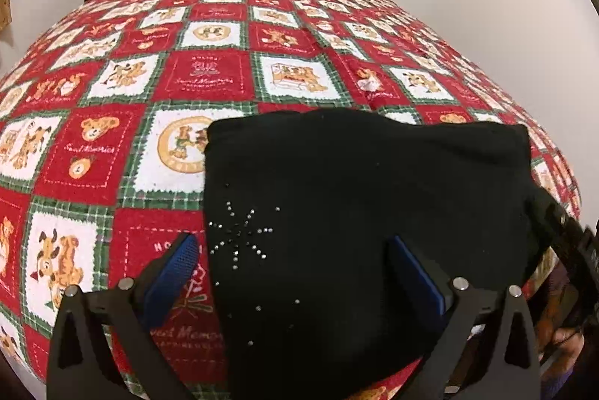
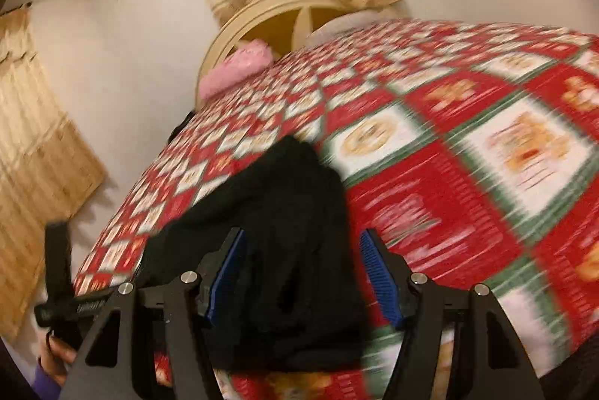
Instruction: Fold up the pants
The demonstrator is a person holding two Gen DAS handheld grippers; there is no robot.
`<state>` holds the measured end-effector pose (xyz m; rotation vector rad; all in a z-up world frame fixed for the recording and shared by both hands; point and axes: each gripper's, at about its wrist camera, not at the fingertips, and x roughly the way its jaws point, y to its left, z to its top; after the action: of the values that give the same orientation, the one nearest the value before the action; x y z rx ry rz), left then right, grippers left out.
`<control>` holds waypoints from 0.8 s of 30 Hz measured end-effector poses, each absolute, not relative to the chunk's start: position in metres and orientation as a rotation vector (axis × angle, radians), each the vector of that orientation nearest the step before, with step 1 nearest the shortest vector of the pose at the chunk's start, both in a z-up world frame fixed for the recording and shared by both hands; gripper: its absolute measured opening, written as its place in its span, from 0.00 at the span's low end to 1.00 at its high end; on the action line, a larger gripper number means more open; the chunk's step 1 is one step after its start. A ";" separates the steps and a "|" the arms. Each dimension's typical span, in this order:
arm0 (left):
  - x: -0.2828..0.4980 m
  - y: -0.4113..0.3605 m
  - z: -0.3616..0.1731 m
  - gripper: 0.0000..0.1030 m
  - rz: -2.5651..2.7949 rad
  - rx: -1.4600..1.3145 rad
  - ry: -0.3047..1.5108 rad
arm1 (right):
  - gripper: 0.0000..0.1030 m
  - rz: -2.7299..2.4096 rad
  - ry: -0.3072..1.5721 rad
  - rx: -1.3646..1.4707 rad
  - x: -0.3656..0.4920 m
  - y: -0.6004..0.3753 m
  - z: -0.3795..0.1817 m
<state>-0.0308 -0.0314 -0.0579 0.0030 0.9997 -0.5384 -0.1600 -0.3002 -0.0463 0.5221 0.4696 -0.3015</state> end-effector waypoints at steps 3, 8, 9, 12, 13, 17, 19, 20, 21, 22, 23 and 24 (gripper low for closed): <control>-0.031 -0.030 -0.059 1.00 -0.541 -0.022 0.998 | 0.63 -0.293 0.463 0.554 -0.165 -0.316 -0.041; -0.028 -0.033 -0.058 1.00 -0.535 -0.041 1.029 | 0.63 -0.214 0.530 0.567 -0.150 -0.307 -0.054; -0.028 -0.032 -0.058 1.00 -0.545 -0.061 1.037 | 0.63 -0.204 0.553 0.537 -0.145 -0.301 -0.054; -0.030 -0.033 -0.059 1.00 -0.547 -0.063 1.036 | 0.63 -0.200 0.593 0.479 -0.137 -0.283 -0.055; -0.031 -0.034 -0.060 1.00 -0.545 -0.057 1.034 | 0.61 -0.213 0.599 0.458 -0.136 -0.280 -0.055; -0.030 -0.030 -0.060 1.00 -0.553 -0.092 1.041 | 0.32 -0.182 0.576 0.554 -0.141 -0.291 -0.061; -0.028 -0.024 -0.059 0.94 -0.561 -0.139 1.051 | 0.31 -0.191 0.574 0.537 -0.141 -0.290 -0.063; -0.027 -0.020 -0.058 0.91 -0.549 -0.163 1.053 | 0.30 -0.215 0.587 0.464 -0.139 -0.282 -0.060; -0.026 -0.015 -0.058 0.83 -0.542 -0.190 1.057 | 0.30 -0.231 0.595 0.419 -0.137 -0.277 -0.058; -0.026 -0.013 -0.058 0.73 -0.537 -0.209 1.057 | 0.30 -0.253 0.605 0.360 -0.134 -0.269 -0.055; -0.024 -0.007 -0.058 0.68 -0.530 -0.246 1.060 | 0.30 -0.275 0.611 0.300 -0.132 -0.261 -0.054; -0.023 -0.002 -0.059 0.59 -0.519 -0.282 1.061 | 0.30 -0.285 0.611 0.277 -0.132 -0.259 -0.053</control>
<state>-0.0232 -0.0016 -0.0586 -0.2816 1.0611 -0.5189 -0.1319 -0.2591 -0.0530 0.2767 0.6113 -0.2849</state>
